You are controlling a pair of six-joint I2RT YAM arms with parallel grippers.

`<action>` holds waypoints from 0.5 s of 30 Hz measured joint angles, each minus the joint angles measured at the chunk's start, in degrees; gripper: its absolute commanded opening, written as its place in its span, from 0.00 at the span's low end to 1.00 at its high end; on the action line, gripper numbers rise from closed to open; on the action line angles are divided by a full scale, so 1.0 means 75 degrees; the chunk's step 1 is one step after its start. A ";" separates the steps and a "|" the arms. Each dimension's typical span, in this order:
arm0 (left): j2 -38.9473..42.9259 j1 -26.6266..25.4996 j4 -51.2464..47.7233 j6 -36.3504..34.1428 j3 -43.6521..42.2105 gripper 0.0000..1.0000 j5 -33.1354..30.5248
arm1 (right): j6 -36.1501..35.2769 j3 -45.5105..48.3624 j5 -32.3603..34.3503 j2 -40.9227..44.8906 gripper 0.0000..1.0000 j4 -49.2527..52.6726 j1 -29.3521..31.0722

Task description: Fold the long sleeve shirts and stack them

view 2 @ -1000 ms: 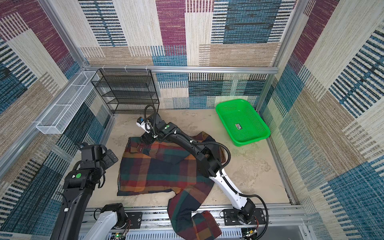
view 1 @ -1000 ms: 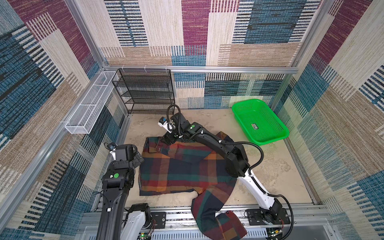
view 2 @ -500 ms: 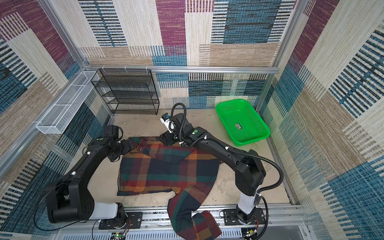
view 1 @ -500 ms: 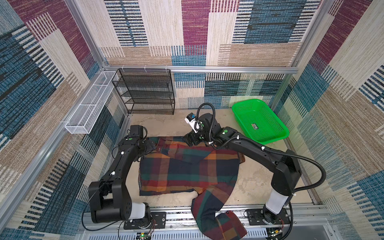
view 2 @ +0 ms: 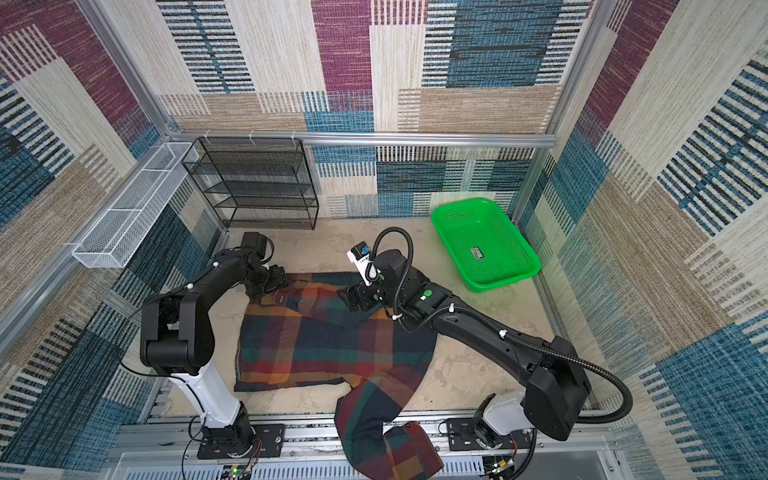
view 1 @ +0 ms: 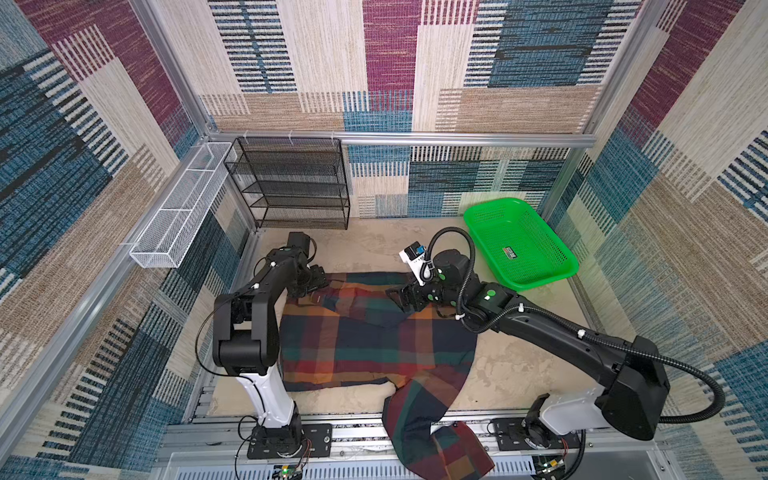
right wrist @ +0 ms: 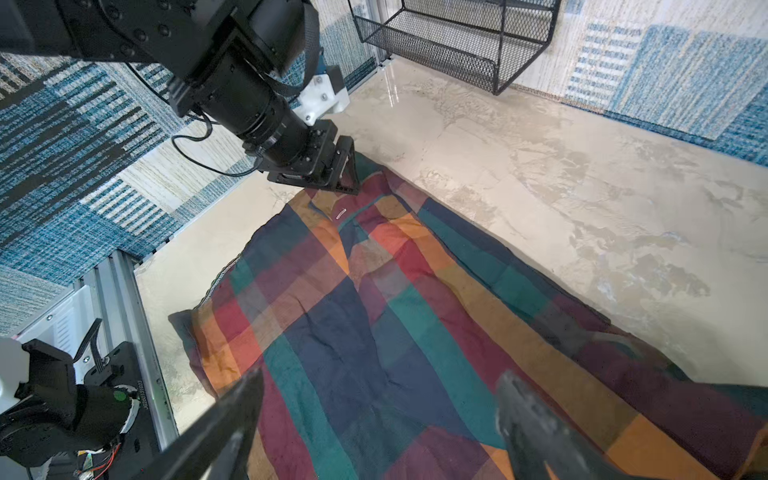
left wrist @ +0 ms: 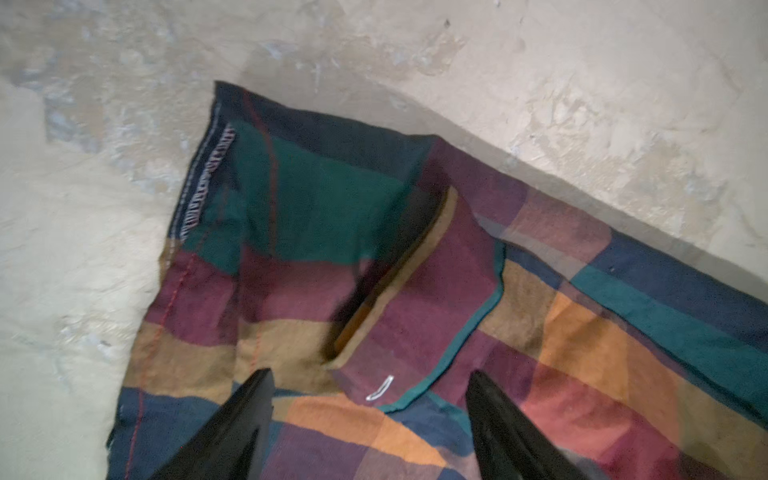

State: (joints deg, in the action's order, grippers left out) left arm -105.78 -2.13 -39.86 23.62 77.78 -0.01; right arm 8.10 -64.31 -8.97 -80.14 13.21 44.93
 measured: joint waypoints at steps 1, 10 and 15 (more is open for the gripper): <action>-0.0085 -0.0047 -0.0009 -0.0015 0.0050 0.73 -0.0009 | -0.0003 0.0076 0.0000 0.0064 0.89 -0.0038 0.0000; -0.0734 -0.0090 -0.0181 -0.0172 0.0423 0.47 -0.0172 | -0.0003 0.0248 -0.0070 0.0332 0.89 -0.0181 0.0000; -0.1003 -0.0122 -0.0181 -0.0201 0.0577 0.33 -0.0172 | -0.0003 0.0248 -0.0131 0.0335 0.89 -0.0181 0.0000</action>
State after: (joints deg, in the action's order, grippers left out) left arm -113.30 -3.05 -41.21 22.11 82.11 -1.30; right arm 8.08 -62.46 -9.96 -77.62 11.86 44.93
